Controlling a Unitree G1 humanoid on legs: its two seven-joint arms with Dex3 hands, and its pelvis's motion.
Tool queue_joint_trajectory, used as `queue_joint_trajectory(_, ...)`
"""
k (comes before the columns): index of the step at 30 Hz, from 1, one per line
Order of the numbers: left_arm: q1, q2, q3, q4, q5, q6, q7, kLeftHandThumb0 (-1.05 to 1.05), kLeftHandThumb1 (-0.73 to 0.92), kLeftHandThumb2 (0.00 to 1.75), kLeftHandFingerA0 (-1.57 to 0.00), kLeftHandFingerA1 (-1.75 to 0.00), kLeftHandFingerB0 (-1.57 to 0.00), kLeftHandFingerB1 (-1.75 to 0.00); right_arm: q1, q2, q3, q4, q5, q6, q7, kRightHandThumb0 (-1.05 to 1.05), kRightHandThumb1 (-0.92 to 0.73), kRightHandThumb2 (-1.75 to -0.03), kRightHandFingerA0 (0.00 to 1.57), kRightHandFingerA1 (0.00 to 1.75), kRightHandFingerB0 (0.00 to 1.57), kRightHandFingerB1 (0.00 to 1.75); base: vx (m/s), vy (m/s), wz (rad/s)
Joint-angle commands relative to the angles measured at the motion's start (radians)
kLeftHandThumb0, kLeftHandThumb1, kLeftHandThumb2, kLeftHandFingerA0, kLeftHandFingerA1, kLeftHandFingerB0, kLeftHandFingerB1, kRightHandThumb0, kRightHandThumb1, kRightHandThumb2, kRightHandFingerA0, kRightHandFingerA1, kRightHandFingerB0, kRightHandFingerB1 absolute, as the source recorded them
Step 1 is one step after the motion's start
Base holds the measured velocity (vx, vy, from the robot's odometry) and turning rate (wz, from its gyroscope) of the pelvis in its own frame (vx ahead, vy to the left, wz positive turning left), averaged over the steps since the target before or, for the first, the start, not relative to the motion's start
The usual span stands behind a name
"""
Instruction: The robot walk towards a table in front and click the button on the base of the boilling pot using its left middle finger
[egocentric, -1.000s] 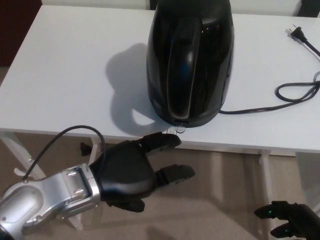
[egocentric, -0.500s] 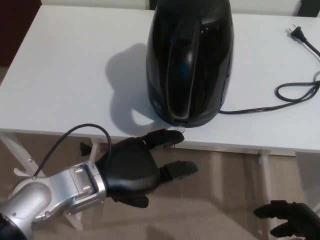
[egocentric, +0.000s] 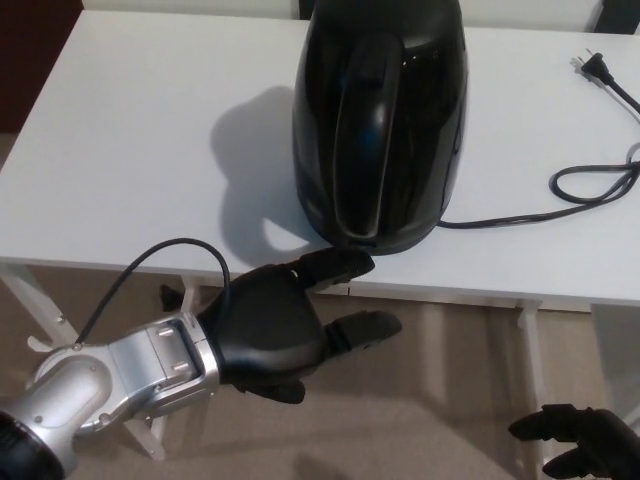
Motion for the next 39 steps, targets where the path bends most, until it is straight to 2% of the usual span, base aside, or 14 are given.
queue_joint_trajectory(1, -0.018, 0.002, 0.004, 0.018, 0.022, 0.03, 0.008, -0.69, 0.6, 0.89, -0.09, -0.4, -0.02, -0.23, 0.009, -0.02, 0.006, -0.02, -0.007, 0.028, 0.021, -0.39, -0.52, -0.56, 0.6, 0.4, 0.54, 0.38, 0.0, 0.0, 0.0)
queue_joint_trajectory(6, -0.026, -0.002, 0.001, 0.026, 0.029, 0.042, 0.006, -0.7, 0.6, 0.87, -0.1, -0.39, -0.04, -0.22, 0.005, -0.019, 0.005, -0.019, -0.007, 0.03, 0.022, -0.38, -0.52, -0.56, 0.61, 0.4, 0.54, 0.38, 0.0, 0.0, 0.0)
queue_joint_trajectory(7, -0.029, -0.006, 0.001, 0.033, 0.023, 0.044, -0.003, -0.64, 0.72, 0.66, -0.16, -0.28, -0.08, -0.14, 0.006, -0.021, 0.005, -0.024, -0.007, 0.03, 0.023, -0.38, -0.51, -0.56, 0.62, 0.41, 0.55, 0.39, 0.0, 0.0, 0.0)
queue_joint_trajectory(16, -0.043, -0.014, 0.0, 0.076, 0.016, 0.044, 0.01, -0.7, 0.58, 0.86, -0.11, -0.39, -0.04, -0.24, 0.0, -0.022, 0.004, -0.053, -0.01, 0.051, 0.029, -0.37, -0.51, -0.56, 0.63, 0.41, 0.56, 0.39, 0.0, 0.0, 0.0)
queue_joint_trajectory(17, -0.04, -0.014, -0.002, 0.072, 0.018, 0.047, -0.001, -0.62, 0.72, 0.65, -0.16, -0.28, -0.06, -0.17, 0.002, -0.023, 0.001, -0.054, -0.006, 0.046, 0.031, -0.38, -0.51, -0.56, 0.63, 0.41, 0.56, 0.39, 0.0, 0.0, 0.0)
queue_joint_trajectory(22, -0.03, -0.015, -0.005, 0.067, 0.018, 0.056, -0.016, -0.62, 0.72, 0.65, -0.17, -0.28, -0.07, -0.17, 0.006, -0.025, 0.002, -0.057, -0.006, 0.041, 0.032, -0.38, -0.51, -0.56, 0.62, 0.41, 0.55, 0.39, 0.0, 0.0, 0.0)
queue_joint_trajectory(23, -0.032, -0.02, -0.013, 0.084, 0.029, 0.061, -0.005, -0.69, 0.6, 0.87, -0.1, -0.38, -0.05, -0.25, -0.002, -0.026, 0.002, -0.058, -0.007, 0.05, 0.035, -0.39, -0.52, -0.56, 0.62, 0.4, 0.55, 0.39, 0.0, 0.0, 0.0)
queue_joint_trajectory(24, -0.039, -0.023, -0.014, 0.091, 0.029, 0.063, -0.006, -0.64, 0.72, 0.65, -0.16, -0.28, -0.06, -0.17, -0.011, -0.026, 0.0, -0.056, -0.006, 0.051, 0.036, -0.39, -0.51, -0.56, 0.62, 0.41, 0.55, 0.39, 0.0, 0.0, 0.0)
queue_joint_trajectory(25, -0.044, -0.03, -0.019, 0.099, 0.036, 0.068, -0.007, -0.67, 0.58, 0.91, -0.07, -0.41, 0.0, -0.26, -0.019, -0.027, -0.001, -0.055, -0.007, 0.055, 0.036, -0.38, -0.52, -0.56, 0.62, 0.41, 0.55, 0.39, 0.0, 0.0, 0.0)
queue_joint_trajectory(26, -0.045, -0.033, -0.021, 0.103, 0.04, 0.069, -0.006, -0.67, 0.58, 0.91, -0.07, -0.41, 0.0, -0.26, -0.022, -0.027, -0.001, -0.054, -0.008, 0.057, 0.035, -0.38, -0.52, -0.56, 0.62, 0.41, 0.55, 0.39, 0.0, 0.0, 0.0)
queue_joint_trajectory(27, -0.042, -0.035, -0.023, 0.102, 0.038, 0.069, -0.014, -0.65, 0.74, 0.62, -0.14, -0.27, -0.02, -0.24, -0.024, -0.027, 0.002, -0.052, -0.012, 0.062, 0.034, -0.39, -0.52, -0.56, 0.63, 0.4, 0.55, 0.38, 0.0, 0.0, 0.0)
queue_joint_trajectory(35, -0.026, -0.064, -0.047, 0.132, 0.021, 0.055, 0.01, -0.71, 0.58, 0.87, -0.13, -0.4, -0.04, -0.28, -0.021, -0.029, 0.005, -0.07, -0.015, 0.073, 0.036, -0.4, -0.52, -0.56, 0.63, 0.4, 0.56, 0.38, 0.0, 0.0, 0.0)
queue_joint_trajectory(36, -0.025, -0.067, -0.048, 0.139, 0.017, 0.053, 0.017, -0.64, 0.7, 0.63, -0.2, -0.28, -0.09, -0.21, -0.02, -0.03, 0.005, -0.072, -0.016, 0.072, 0.035, -0.4, -0.52, -0.56, 0.64, 0.41, 0.56, 0.39, 0.0, 0.0, 0.0)
queue_joint_trajectory(39, -0.02, -0.076, -0.059, 0.158, 0.031, 0.063, 0.035, -0.64, 0.7, 0.62, -0.2, -0.28, -0.09, -0.2, -0.023, -0.029, 0.008, -0.073, -0.018, 0.075, 0.033, -0.4, -0.52, -0.56, 0.65, 0.41, 0.58, 0.39, 0.0, 0.0, 0.0)
